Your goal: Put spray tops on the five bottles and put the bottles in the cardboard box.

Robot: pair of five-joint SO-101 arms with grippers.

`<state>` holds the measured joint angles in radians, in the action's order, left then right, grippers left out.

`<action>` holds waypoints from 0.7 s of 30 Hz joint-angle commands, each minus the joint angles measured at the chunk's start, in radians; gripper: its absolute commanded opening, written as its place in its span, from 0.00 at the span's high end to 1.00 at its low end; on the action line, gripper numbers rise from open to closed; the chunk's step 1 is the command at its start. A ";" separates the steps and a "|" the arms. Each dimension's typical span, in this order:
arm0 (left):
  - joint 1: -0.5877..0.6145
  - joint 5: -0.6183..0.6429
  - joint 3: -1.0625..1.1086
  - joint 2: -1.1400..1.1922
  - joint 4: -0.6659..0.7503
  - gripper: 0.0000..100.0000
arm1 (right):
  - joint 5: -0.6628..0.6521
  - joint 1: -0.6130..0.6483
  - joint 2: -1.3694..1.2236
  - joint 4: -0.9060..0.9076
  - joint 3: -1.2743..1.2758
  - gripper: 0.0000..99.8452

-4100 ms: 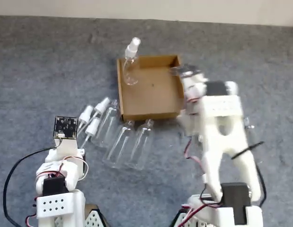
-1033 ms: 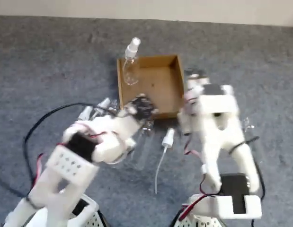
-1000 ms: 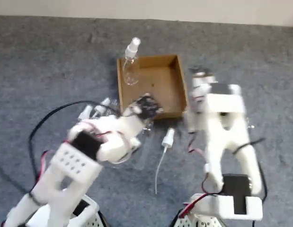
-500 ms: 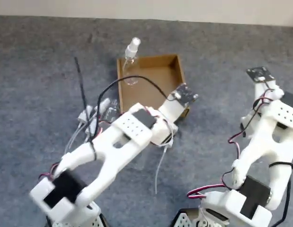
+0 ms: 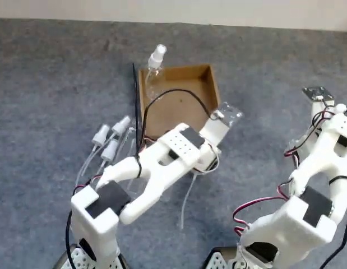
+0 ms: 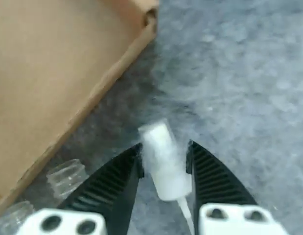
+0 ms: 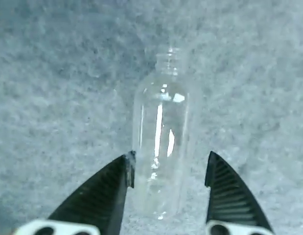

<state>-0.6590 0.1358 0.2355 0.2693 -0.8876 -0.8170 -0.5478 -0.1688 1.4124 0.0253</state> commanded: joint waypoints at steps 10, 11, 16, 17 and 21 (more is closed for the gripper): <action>0.035 0.008 -0.042 0.004 -0.023 0.88 | -0.008 0.016 -0.124 -0.016 -0.059 0.81; 0.035 0.008 -0.042 0.004 -0.028 0.88 | -0.008 0.021 -0.133 -0.016 -0.059 0.81; 0.042 0.006 -0.042 0.013 -0.032 0.88 | -0.008 0.038 -0.179 -0.016 -0.059 0.81; 0.042 0.006 -0.045 0.028 -0.032 0.88 | -0.008 0.038 -0.186 -0.024 -0.059 0.81; 0.031 0.006 -0.081 0.120 -0.032 0.88 | -0.008 0.033 -0.213 -0.076 -0.058 0.81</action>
<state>-0.6329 0.1465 0.2186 0.3368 -0.9091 -0.8170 -0.5340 -0.3713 1.3802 -0.0115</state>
